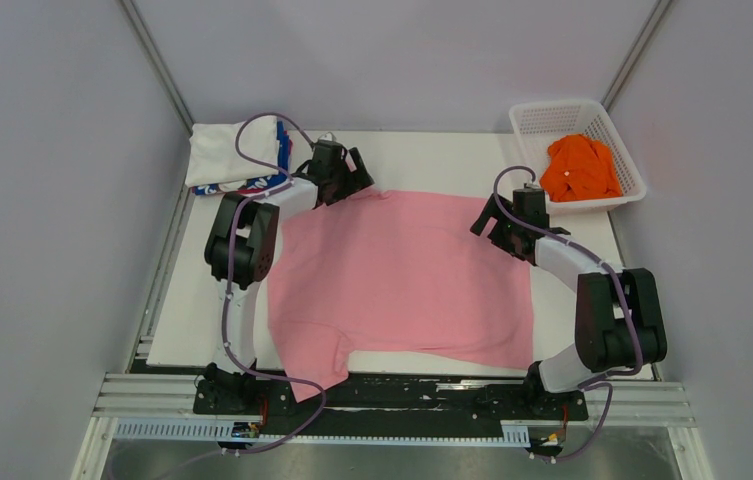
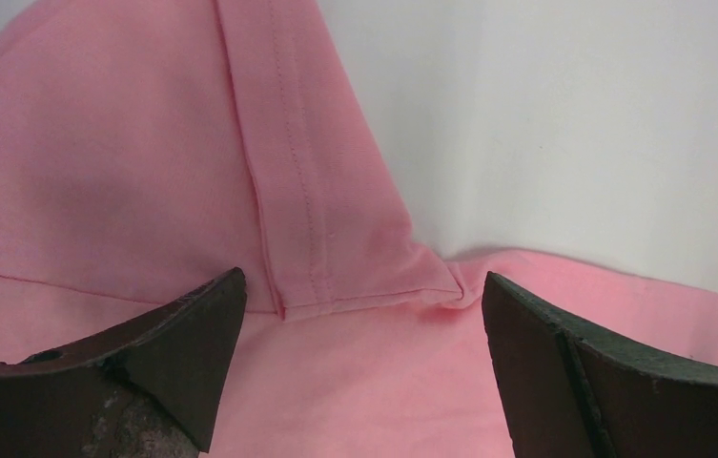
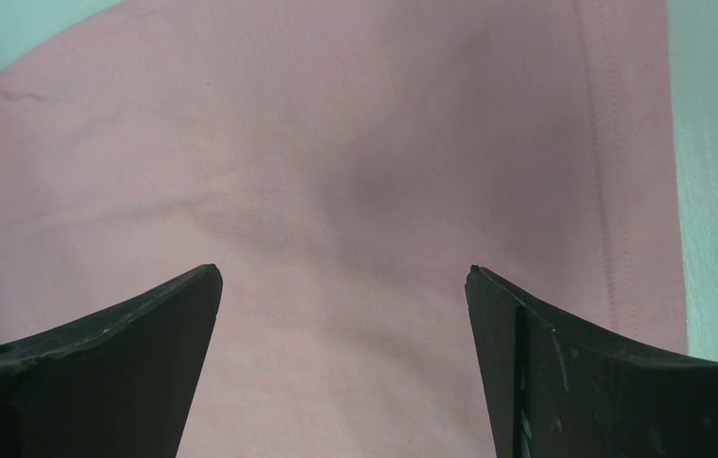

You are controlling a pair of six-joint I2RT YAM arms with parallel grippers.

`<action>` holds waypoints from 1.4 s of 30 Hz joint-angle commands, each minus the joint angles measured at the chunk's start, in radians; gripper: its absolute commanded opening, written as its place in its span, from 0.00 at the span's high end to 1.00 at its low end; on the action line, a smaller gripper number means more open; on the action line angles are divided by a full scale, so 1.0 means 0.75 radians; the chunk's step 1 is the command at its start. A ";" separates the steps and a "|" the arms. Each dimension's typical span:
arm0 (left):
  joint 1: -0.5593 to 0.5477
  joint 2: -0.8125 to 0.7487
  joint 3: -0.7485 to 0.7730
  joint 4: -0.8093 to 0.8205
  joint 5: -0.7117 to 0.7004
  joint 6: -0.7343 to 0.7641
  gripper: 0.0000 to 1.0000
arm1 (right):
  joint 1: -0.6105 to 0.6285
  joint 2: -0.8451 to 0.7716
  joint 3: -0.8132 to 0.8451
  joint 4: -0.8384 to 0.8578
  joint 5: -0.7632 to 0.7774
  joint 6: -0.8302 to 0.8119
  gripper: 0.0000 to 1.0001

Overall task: Fold and stack the t-shirts
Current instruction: Flatten out the tshirt

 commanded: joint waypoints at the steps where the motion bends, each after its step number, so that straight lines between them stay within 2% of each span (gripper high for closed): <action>1: 0.001 -0.093 -0.013 0.054 0.025 -0.019 0.00 | 0.006 0.002 0.027 0.017 0.012 -0.014 0.00; 6: 0.001 -0.096 -0.021 0.055 0.055 -0.032 0.00 | 0.005 -0.004 0.024 0.015 0.007 -0.018 0.00; 10: -0.001 -0.142 -0.056 -0.028 -0.002 0.022 0.00 | 0.006 0.005 0.021 0.017 -0.001 -0.018 0.00; 15: -0.002 -0.184 -0.236 0.003 -0.040 0.017 0.00 | 0.012 0.081 -0.023 -0.013 -0.057 0.060 0.00; 21: -0.006 -0.253 -0.419 0.045 0.051 -0.010 0.00 | 0.014 0.067 -0.174 -0.150 -0.149 0.200 0.00; 25: -0.047 -0.359 -0.616 0.091 0.050 -0.017 0.00 | 0.027 -0.063 -0.288 -0.258 -0.215 0.273 0.00; 35: -0.134 -0.602 -0.868 0.008 -0.005 -0.032 0.00 | 0.046 -0.552 -0.443 -0.631 -0.155 0.341 0.00; 42: -0.149 -0.638 -0.882 0.054 0.008 -0.052 0.00 | 0.050 -0.695 -0.397 -0.569 -0.015 0.245 0.00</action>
